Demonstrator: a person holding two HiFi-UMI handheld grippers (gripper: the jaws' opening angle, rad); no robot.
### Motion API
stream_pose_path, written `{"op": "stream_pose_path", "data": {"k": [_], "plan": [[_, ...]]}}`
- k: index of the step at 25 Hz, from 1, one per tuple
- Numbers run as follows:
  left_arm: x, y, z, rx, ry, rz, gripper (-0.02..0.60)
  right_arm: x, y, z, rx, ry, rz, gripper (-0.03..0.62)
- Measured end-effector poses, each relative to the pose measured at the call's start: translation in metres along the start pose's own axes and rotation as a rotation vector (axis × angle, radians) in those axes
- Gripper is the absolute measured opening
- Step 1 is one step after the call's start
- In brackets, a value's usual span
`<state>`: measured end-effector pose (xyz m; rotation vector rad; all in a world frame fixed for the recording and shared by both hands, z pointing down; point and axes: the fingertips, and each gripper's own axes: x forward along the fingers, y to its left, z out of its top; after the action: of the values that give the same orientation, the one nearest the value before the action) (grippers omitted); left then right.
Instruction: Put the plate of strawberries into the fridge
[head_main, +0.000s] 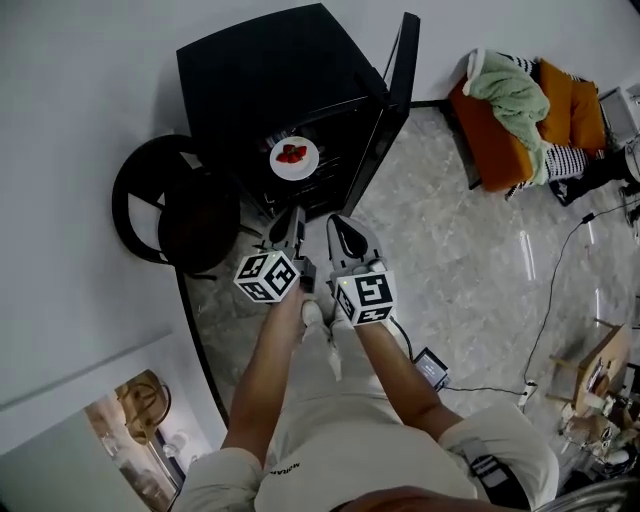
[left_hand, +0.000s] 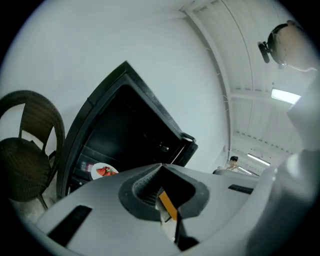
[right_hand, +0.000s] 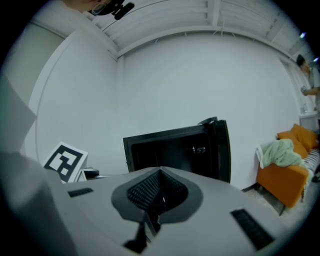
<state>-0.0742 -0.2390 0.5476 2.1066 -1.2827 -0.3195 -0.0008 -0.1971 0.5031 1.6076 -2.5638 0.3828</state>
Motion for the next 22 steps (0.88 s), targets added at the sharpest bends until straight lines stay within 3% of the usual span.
{"op": "stream_pose_path", "data": {"k": [7,14,22], "plan": [[-0.032,-0.052,0.025,0.166,-0.005,-0.002,0.0,-0.021,0.011,0.027,0.007,0.0,0.012,0.012],[-0.053,-0.097,0.06,0.353,-0.016,-0.025,0.0,-0.037,0.024,0.073,-0.058,-0.052,0.054,0.012],[-0.073,-0.147,0.085,0.405,-0.044,-0.038,0.0,-0.063,0.035,0.102,-0.041,-0.073,0.07,0.012]]}}
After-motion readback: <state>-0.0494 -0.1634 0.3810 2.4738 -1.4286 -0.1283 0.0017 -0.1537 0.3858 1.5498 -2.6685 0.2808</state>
